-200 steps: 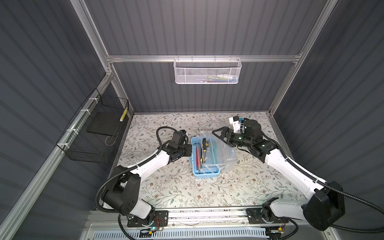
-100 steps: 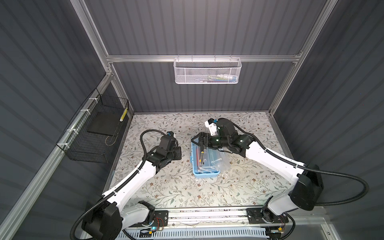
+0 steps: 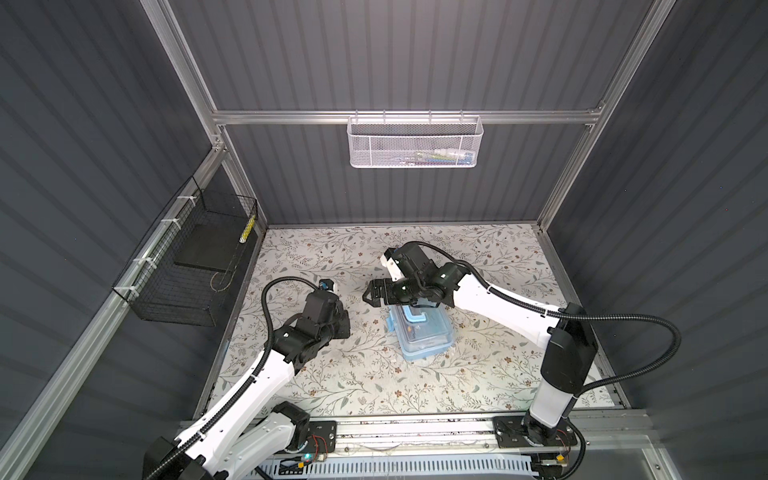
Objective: Pack the tool kit
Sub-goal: 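Press the closed lid with the right gripper while the left moves to the latch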
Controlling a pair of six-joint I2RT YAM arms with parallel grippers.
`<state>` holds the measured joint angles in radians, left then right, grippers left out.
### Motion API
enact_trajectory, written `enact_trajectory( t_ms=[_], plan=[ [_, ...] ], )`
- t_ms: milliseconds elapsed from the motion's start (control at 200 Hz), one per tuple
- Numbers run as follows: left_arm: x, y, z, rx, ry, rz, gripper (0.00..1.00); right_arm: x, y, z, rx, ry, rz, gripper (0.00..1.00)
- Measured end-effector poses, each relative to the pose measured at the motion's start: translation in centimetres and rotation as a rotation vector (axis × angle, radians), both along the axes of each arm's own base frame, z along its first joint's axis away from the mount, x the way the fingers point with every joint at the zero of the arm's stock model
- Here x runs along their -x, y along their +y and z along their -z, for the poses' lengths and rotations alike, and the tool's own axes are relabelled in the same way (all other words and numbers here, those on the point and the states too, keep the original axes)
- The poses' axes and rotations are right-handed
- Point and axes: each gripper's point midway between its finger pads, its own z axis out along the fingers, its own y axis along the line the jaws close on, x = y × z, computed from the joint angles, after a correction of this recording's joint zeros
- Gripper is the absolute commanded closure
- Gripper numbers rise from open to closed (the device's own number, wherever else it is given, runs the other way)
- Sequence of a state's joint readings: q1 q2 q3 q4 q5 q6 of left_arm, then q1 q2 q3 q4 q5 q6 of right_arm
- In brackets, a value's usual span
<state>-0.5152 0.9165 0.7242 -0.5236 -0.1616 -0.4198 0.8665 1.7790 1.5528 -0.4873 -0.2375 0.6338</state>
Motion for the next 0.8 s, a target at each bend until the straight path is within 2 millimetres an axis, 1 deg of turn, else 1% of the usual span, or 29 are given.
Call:
enact_trajectory(
  t_ms=[100,175,235,325,420,505,566,621,671,706,801],
  plan=[
    [0.5,0.2,-0.9,0.020,-0.028,-0.001,0.85,0.1,0.3,-0.4,-0.010,-0.013,-0.020,0.03],
    [0.9,0.3,-0.8,0.029,-0.034,0.003,0.82,0.2,0.2,-0.5,0.000,-0.026,-0.033,0.03],
    [1.2,0.4,-0.2,0.028,-0.021,0.008,0.78,0.1,-0.2,-0.6,0.030,-0.046,-0.034,0.05],
    [1.8,0.4,1.5,0.021,0.018,0.019,0.68,-0.3,-1.3,-0.9,0.092,-0.084,-0.025,0.09],
    [2.2,-0.1,2.5,0.042,0.041,0.039,0.63,-0.5,-3.3,-1.4,0.139,-0.117,-0.010,0.11],
    [2.0,-1.3,3.2,0.096,0.045,0.068,0.53,-0.6,-5.5,-1.9,0.146,-0.129,0.023,0.11],
    [1.7,-2.4,3.9,0.131,0.060,0.095,0.40,-0.6,-7.3,-1.8,0.146,-0.127,0.050,0.12],
    [1.5,-3.3,5.1,0.145,0.093,0.115,0.27,-0.6,-8.6,-1.4,0.146,-0.121,0.075,0.12],
    [1.6,-4.0,6.3,0.121,0.120,0.151,0.16,-0.8,-9.6,-0.7,0.153,-0.112,0.095,0.12],
    [1.8,-4.5,7.1,0.096,0.135,0.176,0.10,-0.9,-10.1,-0.1,0.159,-0.103,0.105,0.12],
    [2.8,-6.1,8.4,0.036,0.155,0.252,0.02,-0.7,-10.6,1.4,0.172,-0.078,0.106,0.12]
  ],
)
